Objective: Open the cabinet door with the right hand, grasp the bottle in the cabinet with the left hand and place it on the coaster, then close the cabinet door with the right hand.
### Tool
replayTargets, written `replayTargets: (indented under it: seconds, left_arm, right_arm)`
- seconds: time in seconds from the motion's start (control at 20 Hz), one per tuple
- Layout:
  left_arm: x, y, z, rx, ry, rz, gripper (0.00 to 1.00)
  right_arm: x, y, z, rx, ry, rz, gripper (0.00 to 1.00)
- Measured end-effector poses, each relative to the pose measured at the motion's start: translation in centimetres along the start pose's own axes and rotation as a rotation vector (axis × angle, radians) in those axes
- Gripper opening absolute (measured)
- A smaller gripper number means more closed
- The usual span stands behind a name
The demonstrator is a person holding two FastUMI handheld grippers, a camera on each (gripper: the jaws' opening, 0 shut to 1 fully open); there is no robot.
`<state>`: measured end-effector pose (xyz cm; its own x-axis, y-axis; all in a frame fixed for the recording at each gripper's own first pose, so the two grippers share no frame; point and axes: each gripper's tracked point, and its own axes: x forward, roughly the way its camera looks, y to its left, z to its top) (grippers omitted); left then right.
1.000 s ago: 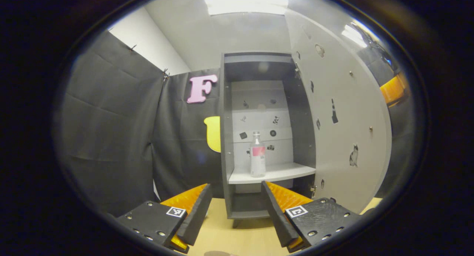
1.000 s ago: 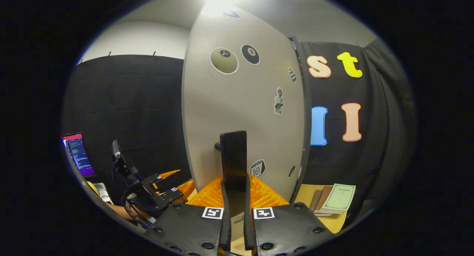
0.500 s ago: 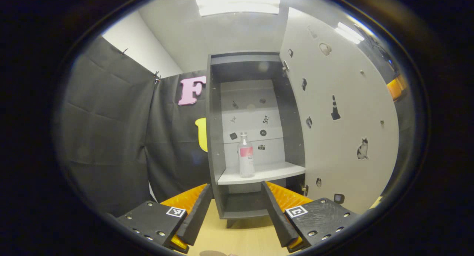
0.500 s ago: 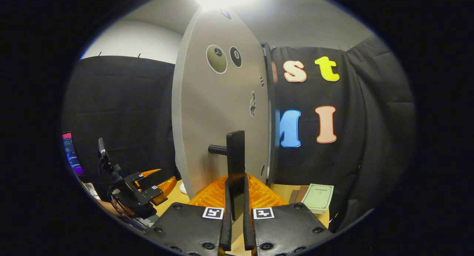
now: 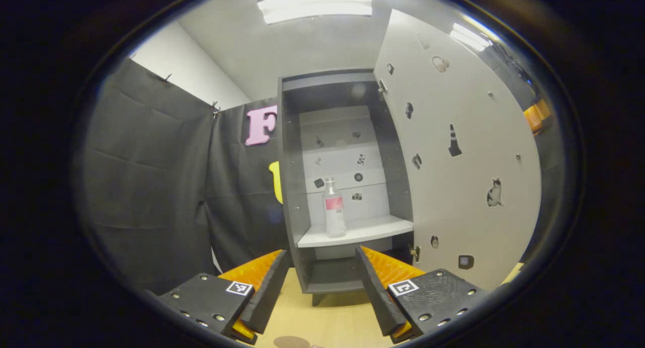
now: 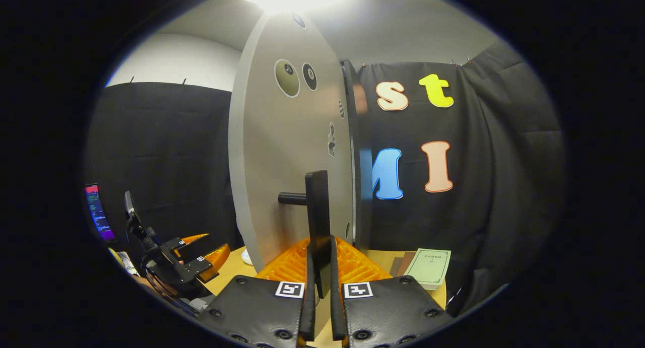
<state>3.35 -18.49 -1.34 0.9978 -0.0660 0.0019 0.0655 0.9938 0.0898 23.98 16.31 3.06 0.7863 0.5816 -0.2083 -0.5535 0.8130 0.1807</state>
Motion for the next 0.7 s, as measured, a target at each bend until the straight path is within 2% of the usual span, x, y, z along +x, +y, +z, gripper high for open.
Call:
replayTargets:
  seconds: [0.05,0.3,0.35,0.4,0.5,0.65,0.7]
  left_arm:
    - [-0.1,-0.1,0.0,0.001,0.003,0.013,0.8]
    - [0.2,-0.4,0.6,0.01,-0.001,0.045,0.8]
    - [0.3,-0.6,0.9,0.011,-0.006,0.046,0.8]
    - [0.4,-0.7,1.1,0.011,-0.006,0.046,0.8]
    - [1.2,-1.0,1.8,-0.005,-0.007,0.037,0.82]
    - [5.0,-1.4,2.2,-0.036,0.005,0.007,0.82]
    - [6.2,-1.3,2.3,-0.044,0.01,0.002,0.8]
  right_arm:
    - [-0.3,0.3,-0.3,0.006,0.005,0.013,0.12]
    - [-2.7,0.6,-0.9,0.046,0.01,0.08,0.14]
    - [-3.3,0.3,-0.9,0.047,0.011,0.072,0.14]
    - [-3.9,-1.1,-0.8,0.033,0.001,0.027,0.12]
    - [-4.7,-3.7,-0.3,0.024,-0.022,-0.052,0.13]
    - [-5.0,-6.3,-0.7,0.068,-0.028,-0.137,0.11]
    - [-4.9,-7.3,-1.3,0.068,-0.015,-0.165,0.29]
